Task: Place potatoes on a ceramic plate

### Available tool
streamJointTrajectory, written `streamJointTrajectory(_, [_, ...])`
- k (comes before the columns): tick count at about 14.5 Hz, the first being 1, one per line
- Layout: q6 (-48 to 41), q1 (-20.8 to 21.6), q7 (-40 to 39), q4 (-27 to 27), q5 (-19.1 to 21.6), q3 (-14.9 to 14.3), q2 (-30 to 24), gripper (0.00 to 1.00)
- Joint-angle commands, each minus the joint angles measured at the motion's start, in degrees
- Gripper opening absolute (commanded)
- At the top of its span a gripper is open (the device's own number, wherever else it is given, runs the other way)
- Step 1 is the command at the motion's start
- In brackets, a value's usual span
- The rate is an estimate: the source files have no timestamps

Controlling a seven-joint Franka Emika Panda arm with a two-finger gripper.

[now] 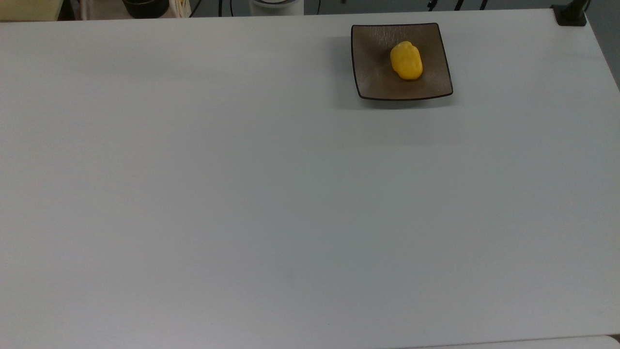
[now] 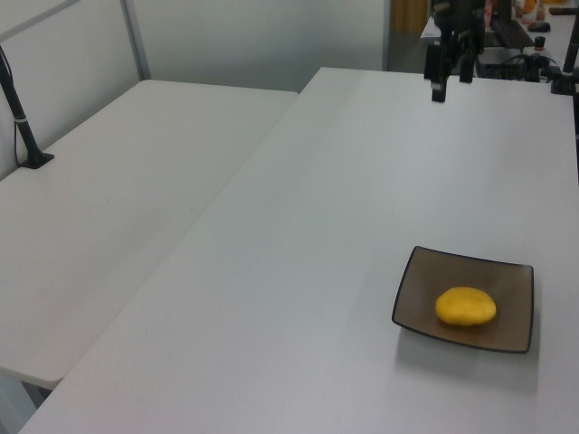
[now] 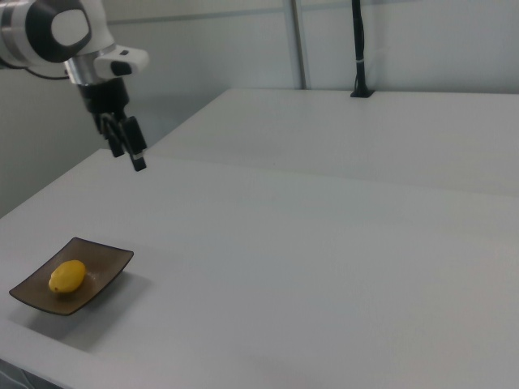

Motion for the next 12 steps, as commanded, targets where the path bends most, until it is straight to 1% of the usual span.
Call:
streamJointTrajectory(1, [-0.85, -1.67, -6.84, 1.13, 0.7, -2.81, -0.58, 1.0])
streamJointTrajectory(2, [-0.67, -2.64, -10.79, 0.96, 0.88, -2.82, -0.49, 1.0])
streamJointTrajectory(5, [2.13, -2.82, -20.99, 0.35, 0.88, -2.82, -0.4, 1.0])
streamJointTrajectory(7, [8.09, -3.0, -27.58, -0.97, 0.97, -2.82, 0.21, 1.0])
streamJointTrajectory(9, [9.7, -3.26, -32.24, -2.02, 1.23, -2.82, 0.39, 1.0])
streamJointTrajectory(12, [9.61, -3.52, -32.53, -2.12, 1.93, -2.82, 0.48, 1.0])
